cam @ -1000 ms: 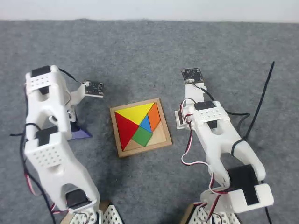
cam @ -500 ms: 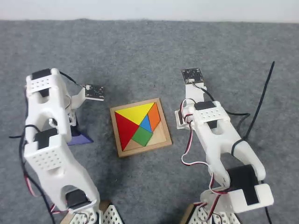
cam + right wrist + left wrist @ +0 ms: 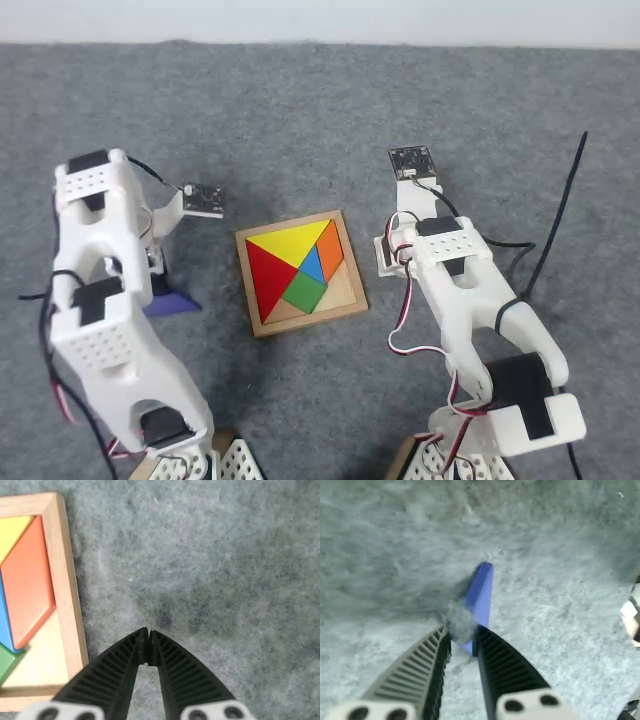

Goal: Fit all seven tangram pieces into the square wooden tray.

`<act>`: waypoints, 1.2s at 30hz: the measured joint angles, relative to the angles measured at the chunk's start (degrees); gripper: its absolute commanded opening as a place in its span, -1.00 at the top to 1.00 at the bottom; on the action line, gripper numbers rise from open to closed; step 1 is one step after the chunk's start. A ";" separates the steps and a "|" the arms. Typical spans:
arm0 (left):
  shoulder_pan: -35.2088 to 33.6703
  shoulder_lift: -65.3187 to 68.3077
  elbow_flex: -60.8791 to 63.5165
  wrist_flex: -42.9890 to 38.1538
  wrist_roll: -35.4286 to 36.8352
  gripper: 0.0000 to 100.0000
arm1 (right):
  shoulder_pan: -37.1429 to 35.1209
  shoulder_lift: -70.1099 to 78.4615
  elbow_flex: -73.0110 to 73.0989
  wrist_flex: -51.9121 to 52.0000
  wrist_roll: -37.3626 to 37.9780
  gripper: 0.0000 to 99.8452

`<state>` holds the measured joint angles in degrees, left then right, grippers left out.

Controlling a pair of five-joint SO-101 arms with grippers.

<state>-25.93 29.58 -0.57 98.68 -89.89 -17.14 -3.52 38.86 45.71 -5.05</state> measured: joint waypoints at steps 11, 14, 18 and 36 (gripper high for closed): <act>-0.18 -14.42 18.64 -3.34 0.18 0.97 | 0.00 0.00 0.00 0.00 0.00 0.98; 0.00 -14.68 21.36 -6.42 0.18 0.97 | 0.00 0.00 0.00 0.00 0.00 0.98; 0.00 -14.86 22.07 -6.59 0.35 0.97 | 0.00 0.00 0.00 0.00 0.00 0.98; -0.18 -14.86 24.79 -11.43 1.58 0.98 | 0.00 0.00 0.00 0.00 0.00 0.98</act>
<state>-26.11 14.73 24.22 87.25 -88.31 -17.14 -3.52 38.86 45.71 -5.05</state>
